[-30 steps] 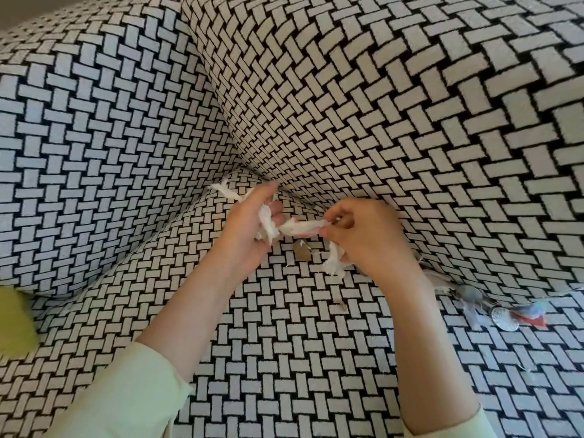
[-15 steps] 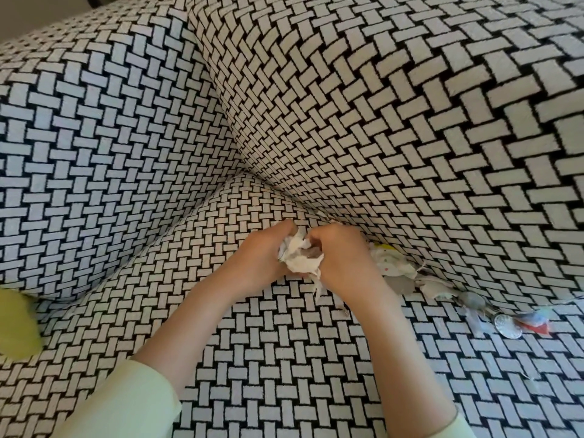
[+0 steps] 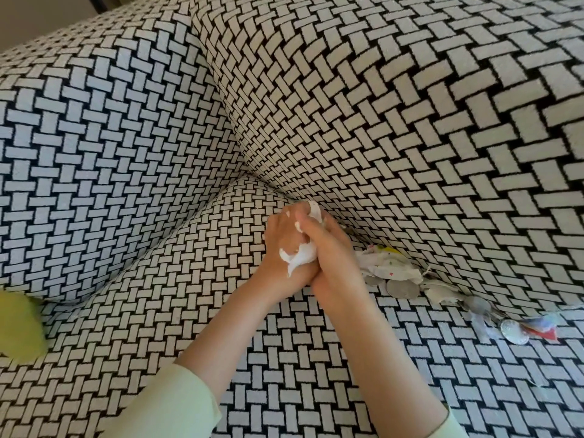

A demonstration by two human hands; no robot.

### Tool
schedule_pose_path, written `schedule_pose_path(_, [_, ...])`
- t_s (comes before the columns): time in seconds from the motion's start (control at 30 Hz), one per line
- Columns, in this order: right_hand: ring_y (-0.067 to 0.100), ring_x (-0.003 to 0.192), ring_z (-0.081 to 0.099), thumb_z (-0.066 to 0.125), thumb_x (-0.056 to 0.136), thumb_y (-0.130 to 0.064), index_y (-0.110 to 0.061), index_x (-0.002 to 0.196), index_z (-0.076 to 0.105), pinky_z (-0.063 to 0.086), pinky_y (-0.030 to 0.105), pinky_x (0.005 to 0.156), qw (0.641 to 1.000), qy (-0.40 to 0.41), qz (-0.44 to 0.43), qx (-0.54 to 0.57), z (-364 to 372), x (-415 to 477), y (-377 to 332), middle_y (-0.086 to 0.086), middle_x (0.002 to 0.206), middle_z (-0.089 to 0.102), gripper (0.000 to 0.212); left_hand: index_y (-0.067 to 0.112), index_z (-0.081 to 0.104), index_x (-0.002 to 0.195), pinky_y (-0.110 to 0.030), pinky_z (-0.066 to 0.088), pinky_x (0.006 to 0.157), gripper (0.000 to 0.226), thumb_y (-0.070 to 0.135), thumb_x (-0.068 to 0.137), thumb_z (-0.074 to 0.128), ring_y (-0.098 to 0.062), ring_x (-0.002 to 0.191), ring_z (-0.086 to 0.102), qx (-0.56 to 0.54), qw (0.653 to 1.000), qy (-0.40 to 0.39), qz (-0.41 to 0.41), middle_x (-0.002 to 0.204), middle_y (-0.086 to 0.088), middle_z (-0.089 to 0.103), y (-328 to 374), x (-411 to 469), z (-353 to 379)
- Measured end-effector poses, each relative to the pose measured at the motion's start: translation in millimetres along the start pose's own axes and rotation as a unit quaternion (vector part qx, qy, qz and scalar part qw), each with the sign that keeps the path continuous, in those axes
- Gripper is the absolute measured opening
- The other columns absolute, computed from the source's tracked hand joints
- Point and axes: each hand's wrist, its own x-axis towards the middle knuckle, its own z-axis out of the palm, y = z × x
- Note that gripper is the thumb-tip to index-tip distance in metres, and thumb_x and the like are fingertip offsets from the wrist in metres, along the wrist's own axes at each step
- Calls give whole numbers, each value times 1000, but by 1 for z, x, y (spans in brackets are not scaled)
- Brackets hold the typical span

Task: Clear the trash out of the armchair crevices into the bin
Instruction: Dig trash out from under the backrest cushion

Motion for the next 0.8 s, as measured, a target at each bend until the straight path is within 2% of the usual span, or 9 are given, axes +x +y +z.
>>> schedule_pose_path(0.1, [16, 86, 62, 46, 93, 0, -9, 96, 60, 51, 22, 71, 1000, 18, -17, 17, -4, 2, 3, 3, 81, 63, 17, 17, 48, 106, -38, 43, 95, 16, 17, 90, 44, -23, 105, 52, -3, 994, 18, 111, 101, -3, 52, 10, 4, 2])
schedule_pose_path(0.2, [17, 86, 63, 41, 93, 4, -11, 84, 60, 51, 25, 77, 999, 38, -31, -9, -7, -1, -5, 6, 83, 63, 26, 37, 47, 104, -25, 46, 95, 32, 12, 85, 51, -12, 108, 54, -134, 976, -116, 127, 112, -1, 58, 11, 4, -7])
schedule_pose_path(0.27, [16, 87, 64, 42, 93, 3, -18, 82, 62, 52, 28, 81, 996, 74, -46, -24, -10, -2, -15, 4, 86, 66, 31, 35, 50, 114, -20, 45, 95, 42, 11, 81, 60, -4, 110, 55, -185, 961, -164, 122, 115, 10, 60, 10, 5, -20])
schedule_pose_path(0.37, [12, 82, 61, 44, 92, 2, -23, 79, 60, 48, 26, 80, 988, 125, -69, -54, -13, 1, -22, -3, 83, 63, 33, 22, 49, 110, -23, 46, 94, 32, 4, 85, 56, -7, 109, 55, -265, 959, -71, 69, 119, 7, 58, 8, 18, -29])
schedule_pose_path(0.43, [10, 78, 58, 43, 93, 0, -24, 78, 55, 46, 20, 68, 982, 146, -85, -79, -10, 2, -20, -6, 81, 58, 31, 15, 44, 113, -24, 47, 88, 24, 10, 90, 52, -12, 103, 54, -152, 986, -45, 47, 119, -2, 56, 9, 29, -23])
schedule_pose_path(0.53, [9, 73, 55, 37, 97, -5, -21, 79, 54, 46, 20, 62, 977, 154, -130, -68, -9, 1, -19, -4, 80, 57, 29, 11, 35, 109, -32, 43, 75, 35, 28, 87, 57, -23, 92, 50, 46, 995, -70, 53, 108, -12, 52, 12, 46, -6])
schedule_pose_path(0.6, [10, 62, 50, 35, 96, -7, -19, 73, 53, 44, 20, 54, 976, 168, -132, -35, -12, 0, -22, -2, 72, 54, 32, 6, 35, 113, -34, 37, 91, 44, 32, 85, 57, -28, 105, 46, 151, 987, -35, 32, 113, -14, 49, 15, 57, 6])
schedule_pose_path(0.67, [12, 55, 43, 35, 95, -7, -14, 68, 50, 39, 19, 47, 977, 179, -119, -1, -12, 0, -24, 0, 66, 49, 31, 1, 32, 121, -42, 20, 112, 52, 36, 87, 50, -29, 122, 40, 244, 970, 1, 21, 125, -16, 47, 18, 65, 20])
schedule_pose_path(0.8, [11, 46, 40, 37, 94, -8, -11, 63, 48, 35, 20, 45, 979, 170, -100, 51, -14, 2, -26, 0, 53, 47, 33, -2, 25, 130, -46, -1, 116, 50, 30, 94, 38, -27, 139, 22, 299, 953, 28, -25, 142, -17, 35, 26, 70, 39])
